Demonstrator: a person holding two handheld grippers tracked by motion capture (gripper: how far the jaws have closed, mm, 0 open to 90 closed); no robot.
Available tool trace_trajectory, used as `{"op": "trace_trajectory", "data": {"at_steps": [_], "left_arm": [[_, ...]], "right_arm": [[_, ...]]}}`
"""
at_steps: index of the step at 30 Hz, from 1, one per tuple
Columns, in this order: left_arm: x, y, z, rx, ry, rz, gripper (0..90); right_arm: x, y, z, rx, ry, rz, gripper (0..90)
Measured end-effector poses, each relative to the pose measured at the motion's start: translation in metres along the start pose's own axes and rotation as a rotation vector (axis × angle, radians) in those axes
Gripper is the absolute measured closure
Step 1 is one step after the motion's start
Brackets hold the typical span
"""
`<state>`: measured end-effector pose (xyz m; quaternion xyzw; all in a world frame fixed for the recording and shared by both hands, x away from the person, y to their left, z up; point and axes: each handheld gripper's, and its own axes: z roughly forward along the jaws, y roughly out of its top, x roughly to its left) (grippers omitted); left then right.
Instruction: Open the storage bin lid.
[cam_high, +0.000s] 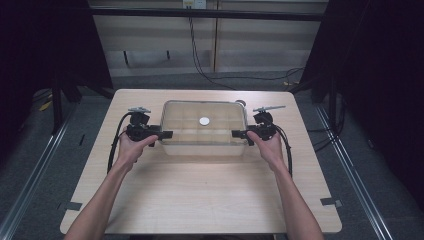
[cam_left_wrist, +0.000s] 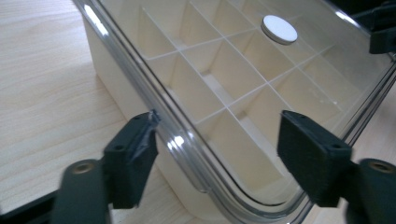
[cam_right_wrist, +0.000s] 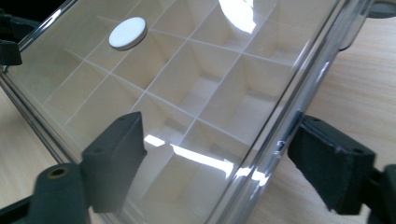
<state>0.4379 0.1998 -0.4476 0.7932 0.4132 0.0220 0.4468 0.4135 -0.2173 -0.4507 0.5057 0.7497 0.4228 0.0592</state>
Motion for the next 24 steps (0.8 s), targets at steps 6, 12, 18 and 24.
{"op": "trace_trajectory", "data": {"at_steps": [6, 12, 18, 24], "left_arm": [[-0.0015, 0.0001, -0.0012, -0.002, 0.009, 0.013, 31.9], [-0.0032, 0.0001, -0.0025, 0.001, 0.008, 0.016, 31.9], [-0.0042, 0.0009, -0.0039, -0.015, 0.008, 0.013, 31.9], [-0.0033, -0.0006, 0.0005, 0.001, -0.001, -0.003, 30.4]], "right_arm": [[-0.0014, -0.0009, -0.0009, -0.012, 0.000, 0.015, 21.7], [-0.0013, -0.0018, -0.0015, -0.017, -0.001, 0.010, 22.0], [-0.0024, -0.0026, -0.0021, -0.026, 0.006, 0.021, 23.4], [-0.0008, -0.0004, -0.0016, -0.014, -0.021, 0.035, 23.4]]}}
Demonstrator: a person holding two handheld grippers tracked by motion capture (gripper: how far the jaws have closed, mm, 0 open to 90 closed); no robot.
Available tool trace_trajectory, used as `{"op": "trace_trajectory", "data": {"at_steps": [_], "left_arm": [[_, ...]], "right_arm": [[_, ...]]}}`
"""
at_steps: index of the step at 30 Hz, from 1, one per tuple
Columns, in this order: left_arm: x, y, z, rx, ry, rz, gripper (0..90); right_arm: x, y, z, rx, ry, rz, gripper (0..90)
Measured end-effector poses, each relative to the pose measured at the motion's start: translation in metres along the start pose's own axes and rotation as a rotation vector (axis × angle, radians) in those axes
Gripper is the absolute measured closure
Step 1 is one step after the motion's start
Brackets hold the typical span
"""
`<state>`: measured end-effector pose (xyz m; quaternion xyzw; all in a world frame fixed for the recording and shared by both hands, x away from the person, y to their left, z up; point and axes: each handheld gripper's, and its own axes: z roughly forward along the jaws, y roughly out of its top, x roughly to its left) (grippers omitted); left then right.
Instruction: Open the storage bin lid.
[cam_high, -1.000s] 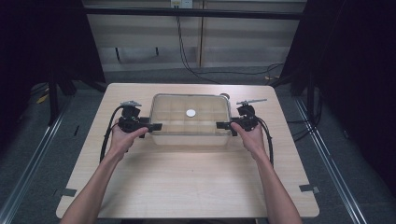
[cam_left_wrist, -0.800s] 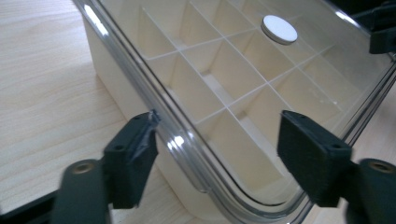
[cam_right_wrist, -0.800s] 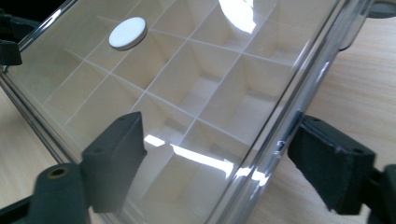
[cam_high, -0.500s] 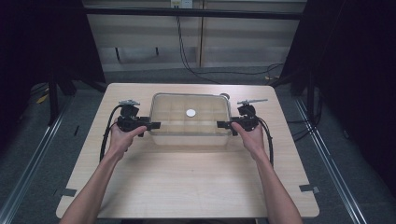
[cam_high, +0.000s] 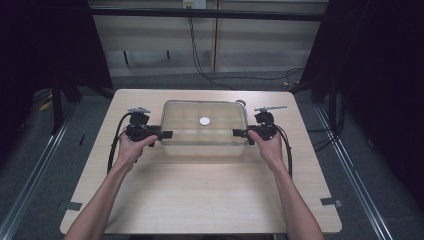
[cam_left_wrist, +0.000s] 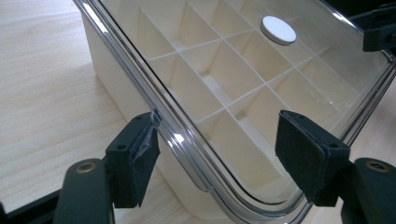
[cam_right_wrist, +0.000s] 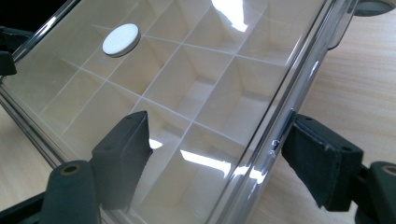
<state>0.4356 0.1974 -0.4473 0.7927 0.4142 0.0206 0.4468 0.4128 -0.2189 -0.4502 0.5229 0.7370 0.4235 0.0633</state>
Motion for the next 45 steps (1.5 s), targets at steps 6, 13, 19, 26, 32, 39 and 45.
{"op": "trace_trajectory", "data": {"at_steps": [6, 13, 19, 26, 32, 39, 45], "left_arm": [[0.002, -0.001, 0.000, -0.005, -0.005, -0.006, 30.3], [0.001, -0.001, 0.000, -0.003, -0.008, 0.000, 30.6], [-0.003, 0.001, -0.002, -0.022, -0.002, 0.025, 35.1], [-0.003, -0.001, -0.003, -0.028, -0.007, 0.030, 35.8], [-0.002, -0.002, -0.006, -0.039, -0.016, 0.037, 38.9], [-0.002, -0.002, -0.009, -0.052, -0.017, 0.042, 42.6], [-0.004, -0.002, -0.013, -0.082, -0.020, 0.034, 49.1]], "right_arm": [[0.005, 0.003, -0.003, 0.003, -0.066, 0.008, 27.3], [0.003, 0.002, -0.006, -0.028, -0.051, 0.002, 29.7], [0.003, 0.004, -0.013, -0.075, -0.003, 0.011, 32.7], [0.003, 0.003, -0.014, -0.073, -0.004, 0.018, 35.0], [0.002, 0.002, -0.015, -0.070, 0.000, 0.014, 37.9], [0.004, 0.002, -0.016, -0.066, 0.019, 0.010, 48.1], [0.006, 0.003, -0.019, -0.080, 0.014, 0.003, 51.9]]}}
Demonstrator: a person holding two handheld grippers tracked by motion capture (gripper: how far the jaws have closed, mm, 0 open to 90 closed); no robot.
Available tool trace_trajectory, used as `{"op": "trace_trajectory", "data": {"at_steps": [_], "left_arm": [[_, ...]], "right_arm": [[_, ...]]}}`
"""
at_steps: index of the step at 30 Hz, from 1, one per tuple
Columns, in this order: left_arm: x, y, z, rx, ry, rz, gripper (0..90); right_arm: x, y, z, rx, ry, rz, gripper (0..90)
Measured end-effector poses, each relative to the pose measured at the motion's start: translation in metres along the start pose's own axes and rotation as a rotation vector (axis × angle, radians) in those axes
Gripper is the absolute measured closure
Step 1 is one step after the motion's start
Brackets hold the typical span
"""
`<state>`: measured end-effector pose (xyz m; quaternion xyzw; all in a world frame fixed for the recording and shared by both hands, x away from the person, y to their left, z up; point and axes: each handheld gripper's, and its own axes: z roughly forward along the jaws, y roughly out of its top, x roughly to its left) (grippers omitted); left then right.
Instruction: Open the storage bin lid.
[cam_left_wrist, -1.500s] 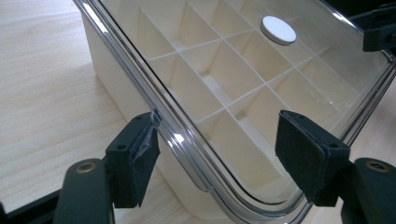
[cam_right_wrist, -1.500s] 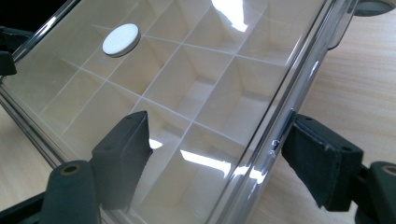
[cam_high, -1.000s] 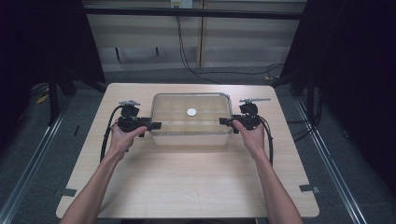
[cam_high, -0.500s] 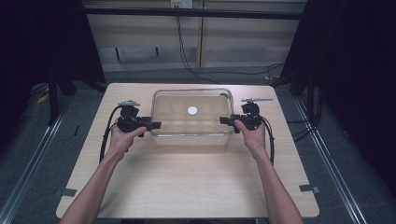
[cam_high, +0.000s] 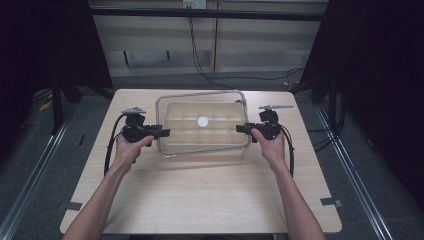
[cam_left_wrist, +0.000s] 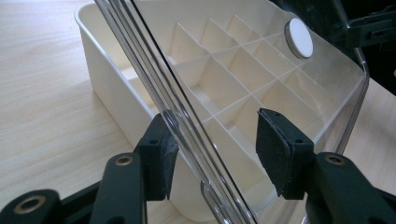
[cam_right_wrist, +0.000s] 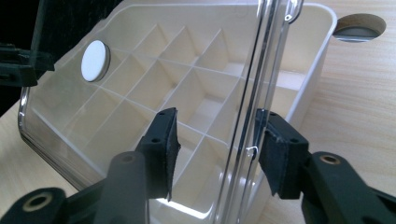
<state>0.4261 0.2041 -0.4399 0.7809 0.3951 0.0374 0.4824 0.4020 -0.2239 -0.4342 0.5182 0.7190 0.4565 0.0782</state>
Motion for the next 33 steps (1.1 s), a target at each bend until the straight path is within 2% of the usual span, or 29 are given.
{"op": "trace_trajectory", "data": {"at_steps": [4, 12, 20, 24, 33], "left_arm": [[0.001, 0.001, -0.002, -0.008, -0.009, -0.004, 52.2], [-0.001, 0.002, -0.008, -0.021, -0.008, 0.006, 57.3], [-0.004, 0.002, -0.015, -0.040, -0.020, 0.013, 62.0], [-0.005, 0.001, -0.018, -0.052, -0.022, 0.003, 64.2], [-0.008, 0.000, -0.026, -0.066, -0.023, 0.013, 66.3]], "right_arm": [[0.000, -0.001, -0.002, -0.010, -0.001, -0.002, 52.4], [-0.005, -0.003, -0.010, -0.048, 0.057, 0.035, 61.0], [-0.004, -0.004, -0.019, -0.070, 0.092, 0.037, 66.8], [-0.002, -0.004, -0.021, -0.070, 0.091, 0.032, 67.4], [0.004, -0.006, -0.023, -0.074, 0.094, 0.016, 67.5]]}}
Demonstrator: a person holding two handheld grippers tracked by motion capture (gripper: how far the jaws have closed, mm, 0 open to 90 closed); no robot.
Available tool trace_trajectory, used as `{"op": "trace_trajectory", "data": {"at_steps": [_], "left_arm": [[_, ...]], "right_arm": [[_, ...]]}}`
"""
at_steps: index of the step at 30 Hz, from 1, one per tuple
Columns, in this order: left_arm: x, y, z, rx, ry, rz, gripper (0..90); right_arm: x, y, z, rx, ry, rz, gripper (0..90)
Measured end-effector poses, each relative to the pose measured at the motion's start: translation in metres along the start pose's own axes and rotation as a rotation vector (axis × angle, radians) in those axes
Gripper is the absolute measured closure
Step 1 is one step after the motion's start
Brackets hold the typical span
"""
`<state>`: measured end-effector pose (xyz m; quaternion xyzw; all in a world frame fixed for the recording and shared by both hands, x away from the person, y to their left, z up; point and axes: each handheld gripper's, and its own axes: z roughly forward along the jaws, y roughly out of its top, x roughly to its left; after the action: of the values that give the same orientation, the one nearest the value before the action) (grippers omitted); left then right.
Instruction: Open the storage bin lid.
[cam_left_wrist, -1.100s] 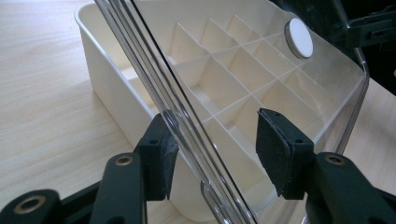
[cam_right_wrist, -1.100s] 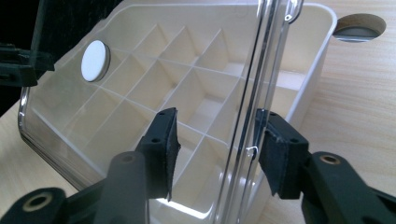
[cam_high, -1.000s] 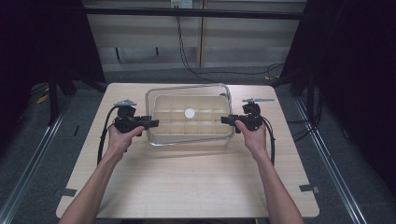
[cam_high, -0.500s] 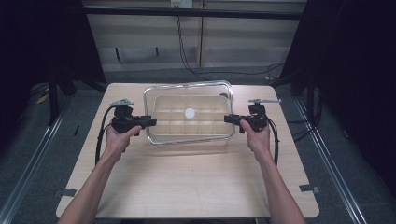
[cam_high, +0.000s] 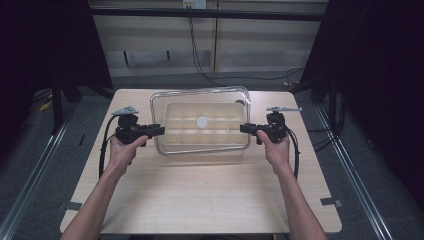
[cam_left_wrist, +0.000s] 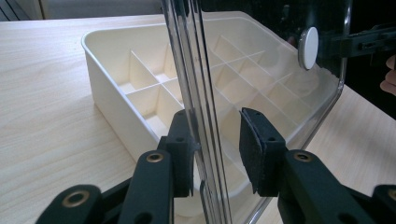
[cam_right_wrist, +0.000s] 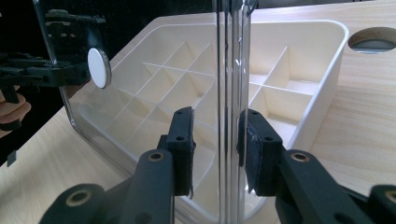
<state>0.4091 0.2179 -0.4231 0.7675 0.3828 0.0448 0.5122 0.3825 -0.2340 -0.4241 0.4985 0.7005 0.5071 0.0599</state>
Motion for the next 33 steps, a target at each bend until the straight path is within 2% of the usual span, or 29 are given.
{"op": "trace_trajectory", "data": {"at_steps": [10, 23, 24, 33], "left_arm": [[-0.005, 0.001, -0.006, -0.019, -0.007, 0.001, 66.6], [-0.009, 0.004, -0.013, -0.019, -0.007, 0.010, 66.6], [-0.010, 0.004, -0.014, -0.026, -0.008, 0.001, 66.6], [-0.015, 0.004, -0.018, -0.010, -0.003, 0.009, 66.3]], "right_arm": [[0.005, 0.001, -0.005, -0.010, 0.006, -0.007, 67.6], [0.012, 0.004, -0.013, -0.024, 0.016, -0.016, 68.6], [0.013, 0.004, -0.014, -0.024, 0.016, -0.017, 68.7], [0.018, 0.005, -0.021, -0.033, 0.018, -0.021, 69.2]]}}
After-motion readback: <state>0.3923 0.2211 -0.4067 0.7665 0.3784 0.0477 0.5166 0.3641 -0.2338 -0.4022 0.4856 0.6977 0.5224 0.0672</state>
